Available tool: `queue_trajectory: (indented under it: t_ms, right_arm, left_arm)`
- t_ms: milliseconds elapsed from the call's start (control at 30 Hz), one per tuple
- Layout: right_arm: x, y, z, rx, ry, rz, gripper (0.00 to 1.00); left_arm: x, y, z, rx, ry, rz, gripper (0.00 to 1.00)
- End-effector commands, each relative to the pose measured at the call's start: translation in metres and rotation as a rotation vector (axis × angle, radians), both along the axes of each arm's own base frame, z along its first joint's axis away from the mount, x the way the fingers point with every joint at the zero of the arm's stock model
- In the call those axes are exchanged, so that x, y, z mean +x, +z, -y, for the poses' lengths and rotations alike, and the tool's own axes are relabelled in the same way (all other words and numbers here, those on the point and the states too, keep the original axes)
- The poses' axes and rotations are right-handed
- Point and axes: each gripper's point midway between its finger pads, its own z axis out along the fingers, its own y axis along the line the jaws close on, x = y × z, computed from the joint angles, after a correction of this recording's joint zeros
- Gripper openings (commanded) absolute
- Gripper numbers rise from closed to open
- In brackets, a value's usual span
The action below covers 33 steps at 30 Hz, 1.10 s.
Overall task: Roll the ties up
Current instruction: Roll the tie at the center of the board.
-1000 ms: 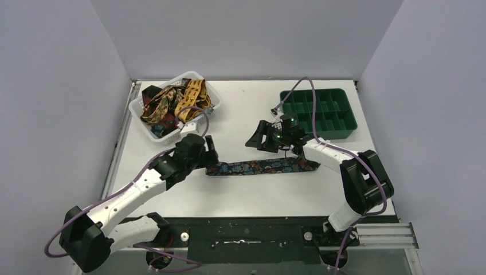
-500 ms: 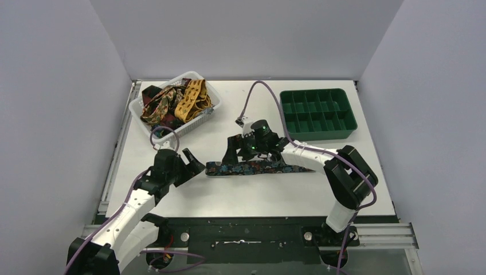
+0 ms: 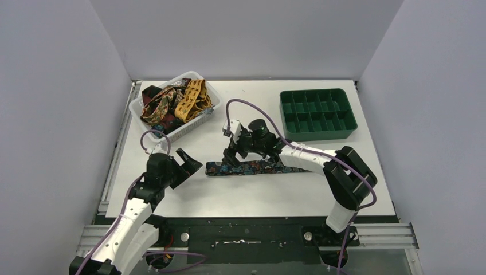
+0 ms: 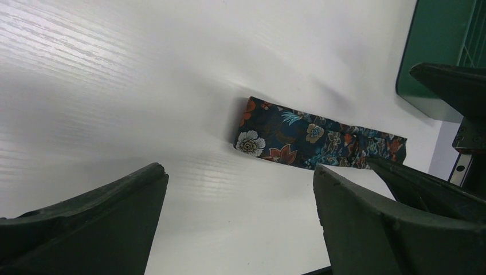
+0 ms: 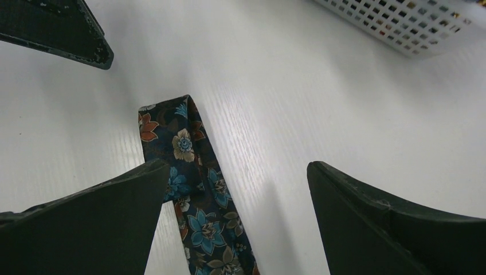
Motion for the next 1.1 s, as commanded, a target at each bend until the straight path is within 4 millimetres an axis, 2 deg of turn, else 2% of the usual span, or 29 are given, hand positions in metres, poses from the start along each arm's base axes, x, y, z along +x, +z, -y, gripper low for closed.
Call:
queue_trajectory:
  t_ms: [0, 167, 433, 667, 867, 1067]
  right_arm:
    - [-0.006, 0.019, -0.026, 0.018, 0.181, 0.098, 0.96]
    - [-0.023, 0.013, -0.036, 0.011, 0.288, 0.094, 0.95]
    - [-0.031, -0.003, -0.046, -0.022, 0.379, 0.079, 0.96]
    - [-0.038, -0.026, -0.057, -0.072, 0.441, 0.017, 0.96]
    - [-0.042, -0.042, -0.065, -0.098, 0.464, -0.023, 0.96]
    - [-0.03, -0.065, -0.065, -0.139, 0.406, -0.025, 0.95]
  left_arm:
    - [0.003, 0.011, -0.003, -0.017, 0.017, 0.041, 0.97]
    - [0.002, 0.014, -0.004, -0.013, 0.02, 0.044, 0.97]
    - [0.0, 0.014, -0.005, -0.009, 0.02, 0.04, 0.97]
    - [-0.001, 0.013, -0.005, -0.008, 0.012, 0.04, 0.97]
    - [-0.002, 0.011, -0.005, -0.002, 0.006, 0.029, 0.97]
    - [-0.002, 0.009, -0.005, 0.001, 0.004, 0.022, 0.97]
